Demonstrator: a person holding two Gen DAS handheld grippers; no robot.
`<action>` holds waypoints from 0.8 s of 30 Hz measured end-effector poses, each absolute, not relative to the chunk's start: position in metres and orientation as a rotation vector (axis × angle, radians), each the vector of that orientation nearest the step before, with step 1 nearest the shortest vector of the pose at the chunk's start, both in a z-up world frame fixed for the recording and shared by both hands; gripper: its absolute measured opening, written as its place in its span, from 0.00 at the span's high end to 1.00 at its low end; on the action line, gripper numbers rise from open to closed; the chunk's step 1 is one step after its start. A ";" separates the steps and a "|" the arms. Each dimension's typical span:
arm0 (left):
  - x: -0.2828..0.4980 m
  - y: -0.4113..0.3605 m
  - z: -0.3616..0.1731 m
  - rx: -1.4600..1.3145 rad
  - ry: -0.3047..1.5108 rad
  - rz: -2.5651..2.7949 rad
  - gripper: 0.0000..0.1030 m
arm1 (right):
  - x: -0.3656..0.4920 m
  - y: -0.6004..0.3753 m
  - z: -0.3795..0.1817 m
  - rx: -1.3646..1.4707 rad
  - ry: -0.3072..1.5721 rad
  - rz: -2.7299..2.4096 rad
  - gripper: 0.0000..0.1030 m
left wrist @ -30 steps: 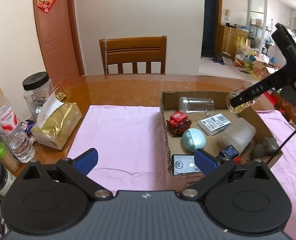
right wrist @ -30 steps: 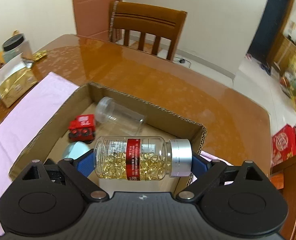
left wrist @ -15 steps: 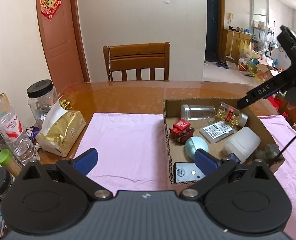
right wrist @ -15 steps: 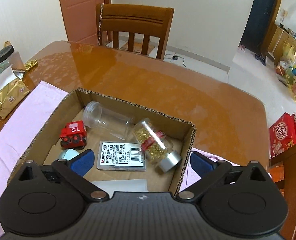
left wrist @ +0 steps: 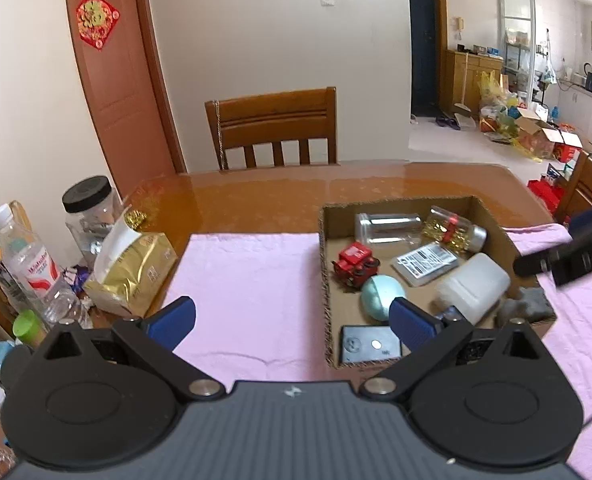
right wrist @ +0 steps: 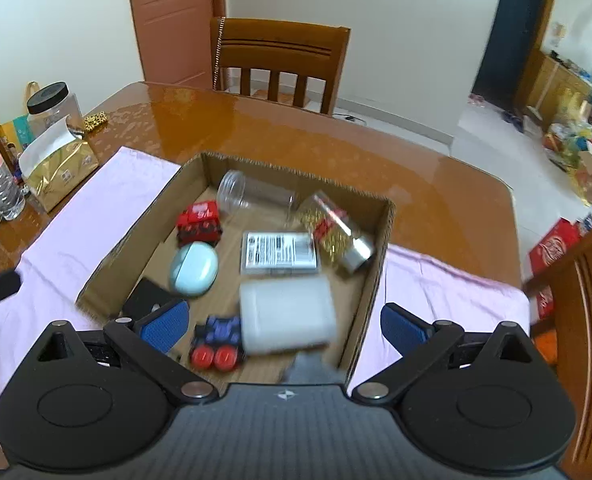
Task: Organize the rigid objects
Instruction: 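Open the left tool over the box while the right tool drops the capsule bottle in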
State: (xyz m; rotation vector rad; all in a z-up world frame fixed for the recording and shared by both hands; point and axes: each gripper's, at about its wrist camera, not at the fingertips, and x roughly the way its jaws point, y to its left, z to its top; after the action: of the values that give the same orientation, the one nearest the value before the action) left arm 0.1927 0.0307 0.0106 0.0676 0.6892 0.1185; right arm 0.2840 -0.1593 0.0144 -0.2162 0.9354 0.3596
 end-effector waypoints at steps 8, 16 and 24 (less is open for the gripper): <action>0.183 0.017 0.019 0.065 0.775 0.112 0.01 | 0.216 -0.156 0.015 -0.113 0.933 0.153 0.00; 0.177 0.011 0.032 0.064 0.816 0.076 0.01 | 0.188 -0.151 0.028 -0.081 0.929 0.080 0.00; 0.177 0.010 0.041 0.047 0.824 0.070 0.01 | 0.183 -0.152 0.043 -0.060 0.895 0.058 0.00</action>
State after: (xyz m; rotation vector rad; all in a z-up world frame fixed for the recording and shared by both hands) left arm 0.1774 0.0098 0.0413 0.0466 0.8242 0.0702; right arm 0.1835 -0.1520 0.0434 -0.0599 0.8953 0.0582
